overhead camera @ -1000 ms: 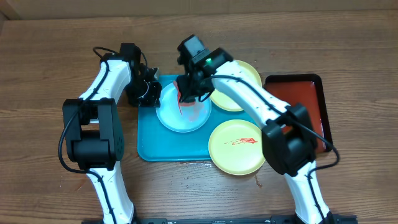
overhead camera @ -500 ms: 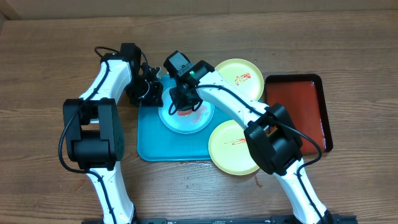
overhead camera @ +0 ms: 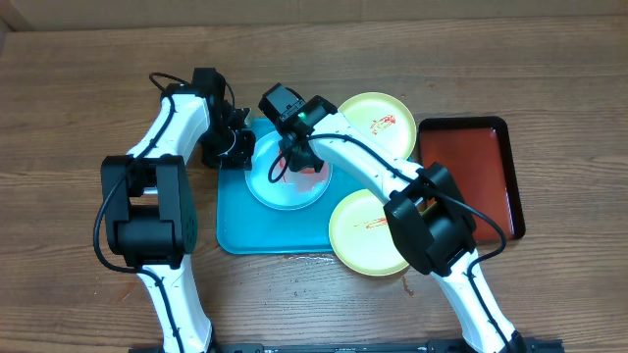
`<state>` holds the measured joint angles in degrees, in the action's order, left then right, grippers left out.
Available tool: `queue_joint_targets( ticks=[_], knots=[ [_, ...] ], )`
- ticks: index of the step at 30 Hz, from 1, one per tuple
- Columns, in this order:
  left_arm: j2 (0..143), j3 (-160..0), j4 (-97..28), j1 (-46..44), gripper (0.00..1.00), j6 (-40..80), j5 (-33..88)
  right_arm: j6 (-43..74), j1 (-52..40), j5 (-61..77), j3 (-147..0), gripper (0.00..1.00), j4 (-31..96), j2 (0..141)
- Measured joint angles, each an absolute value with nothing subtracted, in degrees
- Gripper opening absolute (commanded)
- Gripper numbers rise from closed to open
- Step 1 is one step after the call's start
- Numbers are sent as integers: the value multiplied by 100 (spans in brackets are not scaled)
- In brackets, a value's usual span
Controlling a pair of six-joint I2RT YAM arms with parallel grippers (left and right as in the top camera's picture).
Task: Clean dirty plates on tray and stack at the side
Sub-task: 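Carry the sponge with the right gripper onto the white plate, then scrub the white plate with the sponge in circles, right gripper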
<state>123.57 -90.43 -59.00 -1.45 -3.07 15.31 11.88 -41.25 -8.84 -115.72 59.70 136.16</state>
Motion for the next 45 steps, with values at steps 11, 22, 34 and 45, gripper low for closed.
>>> queue_joint_targets(
  ticks=[11,22,34,45],
  knots=[
    [12355,-9043,-5983,-141,4,-294,1376,943,-4567,454,-11592,4,5452,13775],
    [12357,-9041,-6025,-115,4,-294,1288,958,-4438,1125,-11802,4,6311,13775],
    [12355,-9041,-5953,-128,4,-292,1476,1638,-4084,-185,-11806,4,7203,13762],
    [12355,-9048,-5909,-89,4,-183,1404,1647,-4093,202,-11688,4,5524,13767]
  ],
)
